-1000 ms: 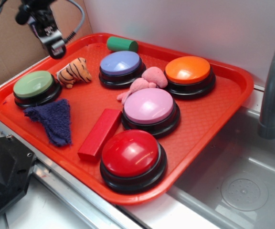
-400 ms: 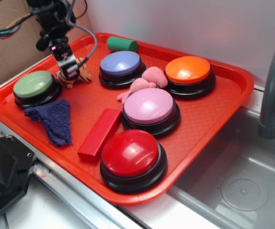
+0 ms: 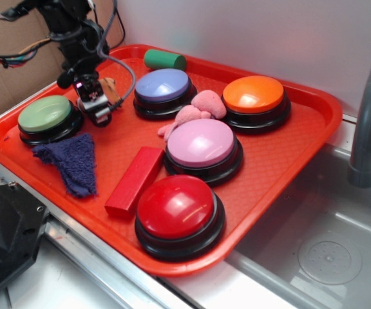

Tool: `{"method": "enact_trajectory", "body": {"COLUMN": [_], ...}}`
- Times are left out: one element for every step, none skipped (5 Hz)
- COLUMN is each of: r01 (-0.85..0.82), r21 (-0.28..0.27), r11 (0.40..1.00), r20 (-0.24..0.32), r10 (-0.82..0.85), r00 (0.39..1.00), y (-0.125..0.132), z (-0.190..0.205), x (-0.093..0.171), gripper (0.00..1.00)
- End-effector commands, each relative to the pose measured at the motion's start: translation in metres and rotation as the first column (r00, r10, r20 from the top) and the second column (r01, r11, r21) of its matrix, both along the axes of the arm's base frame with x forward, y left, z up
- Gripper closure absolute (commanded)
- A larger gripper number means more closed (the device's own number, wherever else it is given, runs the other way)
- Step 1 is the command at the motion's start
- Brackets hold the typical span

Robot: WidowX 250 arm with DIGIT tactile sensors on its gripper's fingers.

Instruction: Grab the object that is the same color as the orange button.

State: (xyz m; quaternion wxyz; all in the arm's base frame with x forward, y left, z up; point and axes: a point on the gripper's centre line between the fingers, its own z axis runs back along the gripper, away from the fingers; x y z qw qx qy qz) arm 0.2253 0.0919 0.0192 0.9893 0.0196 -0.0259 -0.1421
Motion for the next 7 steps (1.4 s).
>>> {"method": "enact_trajectory", "body": {"r01": [-0.081, -0.13, -0.241, -0.313, -0.371, -0.399, -0.358], "r21": [0.037, 0.02, -0.004, -0.038, -0.09, -0.113, -0.111], "r11": [0.996, 0.991, 0.97, 0.949, 0.924, 0.91, 0.927], "r20": [0.015, 0.022, 0.0, -0.021, -0.051, -0.034, -0.023], "r10": [0.08, 0.129, 0.241, 0.312, 0.367, 0.398, 0.358], "r00": [0.997, 0.991, 0.97, 0.95, 0.929, 0.917, 0.934], "y": [0.009, 0.003, -0.009, -0.029, -0.05, -0.073, -0.087], "z": [0.005, 0.017, 0.05, 0.076, 0.095, 0.11, 0.112], "x": [0.01, 0.007, -0.003, -0.014, -0.03, -0.044, -0.05], "gripper": [1.0, 1.0, 1.0, 1.0, 1.0, 1.0, 1.0]}}
